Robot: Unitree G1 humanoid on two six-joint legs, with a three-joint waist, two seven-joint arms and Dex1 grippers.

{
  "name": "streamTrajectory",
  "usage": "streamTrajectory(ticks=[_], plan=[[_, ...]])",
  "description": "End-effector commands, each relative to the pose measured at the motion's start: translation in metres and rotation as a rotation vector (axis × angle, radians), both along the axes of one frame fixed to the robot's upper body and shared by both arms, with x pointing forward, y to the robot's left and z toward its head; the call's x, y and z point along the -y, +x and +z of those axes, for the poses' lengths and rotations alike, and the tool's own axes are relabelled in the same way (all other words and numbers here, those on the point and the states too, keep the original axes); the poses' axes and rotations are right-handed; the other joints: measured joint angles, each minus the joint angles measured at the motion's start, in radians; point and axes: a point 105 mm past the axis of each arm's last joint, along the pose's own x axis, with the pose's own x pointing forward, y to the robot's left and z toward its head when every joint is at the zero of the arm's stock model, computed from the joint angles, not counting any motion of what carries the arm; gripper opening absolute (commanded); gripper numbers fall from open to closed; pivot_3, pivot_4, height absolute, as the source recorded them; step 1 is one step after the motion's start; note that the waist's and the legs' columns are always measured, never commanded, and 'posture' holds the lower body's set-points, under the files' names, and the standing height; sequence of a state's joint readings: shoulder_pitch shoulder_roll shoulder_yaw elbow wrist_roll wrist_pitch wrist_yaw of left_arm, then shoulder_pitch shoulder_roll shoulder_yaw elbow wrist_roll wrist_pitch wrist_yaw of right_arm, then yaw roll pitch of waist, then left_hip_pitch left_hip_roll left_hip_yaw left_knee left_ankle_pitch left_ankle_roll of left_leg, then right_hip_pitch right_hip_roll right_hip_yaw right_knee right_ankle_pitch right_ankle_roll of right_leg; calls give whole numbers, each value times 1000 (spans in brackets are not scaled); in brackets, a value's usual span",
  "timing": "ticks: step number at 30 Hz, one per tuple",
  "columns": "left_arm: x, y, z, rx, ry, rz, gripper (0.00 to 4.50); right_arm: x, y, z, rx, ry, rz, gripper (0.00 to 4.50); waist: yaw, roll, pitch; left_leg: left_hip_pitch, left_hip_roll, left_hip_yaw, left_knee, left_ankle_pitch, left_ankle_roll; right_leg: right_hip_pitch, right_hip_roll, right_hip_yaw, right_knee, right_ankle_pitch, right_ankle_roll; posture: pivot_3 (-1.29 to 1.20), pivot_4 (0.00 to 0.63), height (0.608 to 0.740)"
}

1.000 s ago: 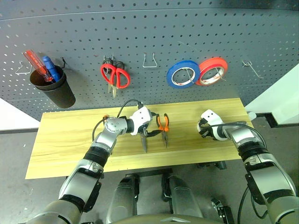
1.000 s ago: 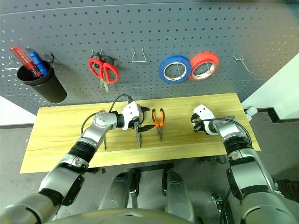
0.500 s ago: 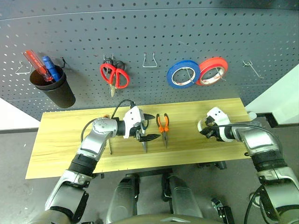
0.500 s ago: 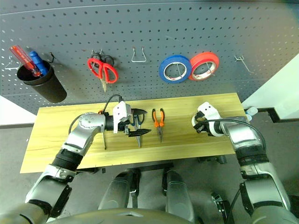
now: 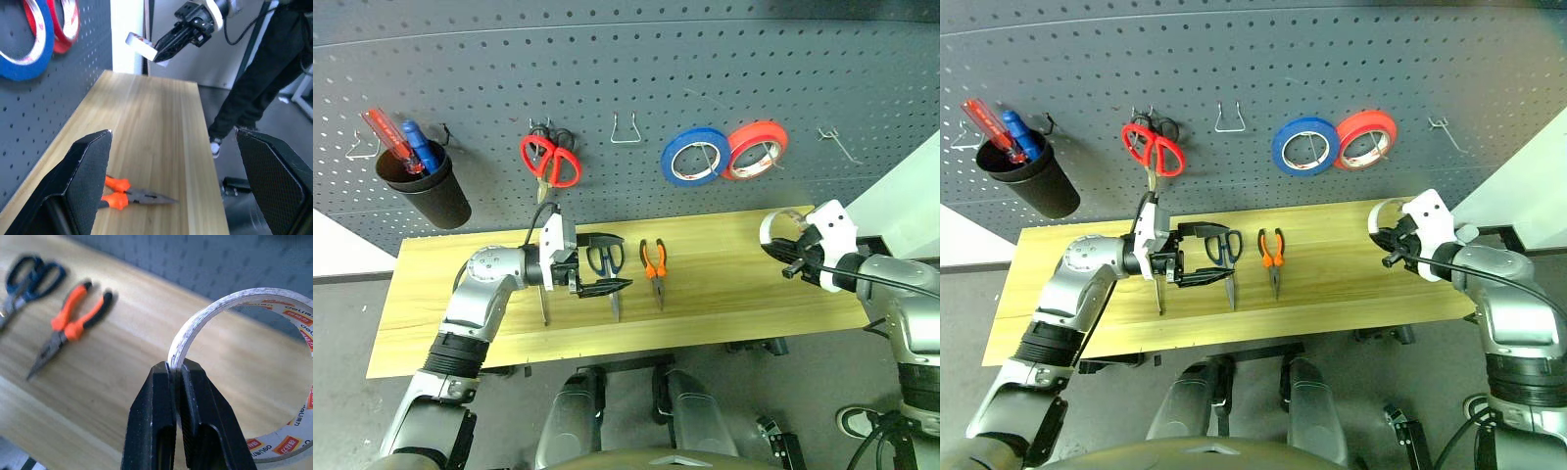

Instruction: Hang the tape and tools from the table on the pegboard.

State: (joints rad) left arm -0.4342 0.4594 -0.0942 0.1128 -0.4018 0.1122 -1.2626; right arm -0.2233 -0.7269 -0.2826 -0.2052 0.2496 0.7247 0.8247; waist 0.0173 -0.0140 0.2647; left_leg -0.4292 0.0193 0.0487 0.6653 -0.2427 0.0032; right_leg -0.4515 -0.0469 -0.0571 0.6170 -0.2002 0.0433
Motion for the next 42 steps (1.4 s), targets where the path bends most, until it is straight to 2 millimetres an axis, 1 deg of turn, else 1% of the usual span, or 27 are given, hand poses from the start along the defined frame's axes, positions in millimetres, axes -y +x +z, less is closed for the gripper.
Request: streamTrajectory(ticks=[1,3,5,7,11,13,15,18,23,31,36,42], plan=[[-5,-3,18,55,-52,-23,4263,8,-7,33,133,-20,-9,36,-11,0,-13,0,0,0,0,0,0,0,0,0,0,0,0,-137,104,740],[-5,-3,24,68,-74,-30,4263,13,-7,42,177,-26,-24,36,-20,0,-29,0,0,1,0,0,0,1,0,0,-2,2,2,-141,77,740],[-6,-2,32,80,-104,-28,4263,24,-9,55,233,-33,-65,36,-31,-1,-45,0,-1,2,1,0,1,2,0,0,-2,2,2,-145,70,740],[-8,-1,35,95,-108,-22,4263,30,-9,64,266,-13,-91,36,-36,-1,-57,3,-1,3,1,0,1,4,0,1,-2,2,3,-148,67,740],[-10,-1,41,110,-118,-15,4263,32,1,74,313,-19,-102,36,-55,0,-78,6,0,3,2,0,1,7,1,1,-3,2,1,-151,59,740],[-12,-1,44,103,-137,-14,4263,30,8,76,329,-17,-100,36,-64,0,-85,8,0,3,2,0,1,8,1,1,-3,2,-3,-150,53,740],[-13,1,46,105,-151,-4,4263,28,15,75,331,-17,-91,36,-70,1,-94,9,0,3,2,0,2,8,1,3,-3,2,-4,-143,46,740],[-16,2,44,126,-131,0,4263,26,30,73,337,-19,-89,36,-77,3,-105,9,0,3,2,0,2,8,1,3,-2,4,-1,-133,39,740],[-21,5,46,149,-129,26,4263,24,59,67,328,10,-91,36,-87,4,-112,11,-2,4,2,1,3,9,1,5,-2,5,-1,-104,31,740],[-29,8,47,174,-122,79,4263,27,103,54,276,-33,-107,36,-87,3,-121,15,-3,8,2,2,4,10,2,11,1,8,-2,-48,29,740],[-27,9,51,187,-129,105,4263,17,121,41,246,-35,-113,36,-86,2,-122,19,-2,12,1,2,5,12,2,16,2,9,-2,-25,34,740],[-27,10,50,186,-108,122,4263,9,133,33,230,-20,-140,36,-85,2,-122,21,-2,14,1,2,5,12,2,19,3,10,-2,-8,44,740]])
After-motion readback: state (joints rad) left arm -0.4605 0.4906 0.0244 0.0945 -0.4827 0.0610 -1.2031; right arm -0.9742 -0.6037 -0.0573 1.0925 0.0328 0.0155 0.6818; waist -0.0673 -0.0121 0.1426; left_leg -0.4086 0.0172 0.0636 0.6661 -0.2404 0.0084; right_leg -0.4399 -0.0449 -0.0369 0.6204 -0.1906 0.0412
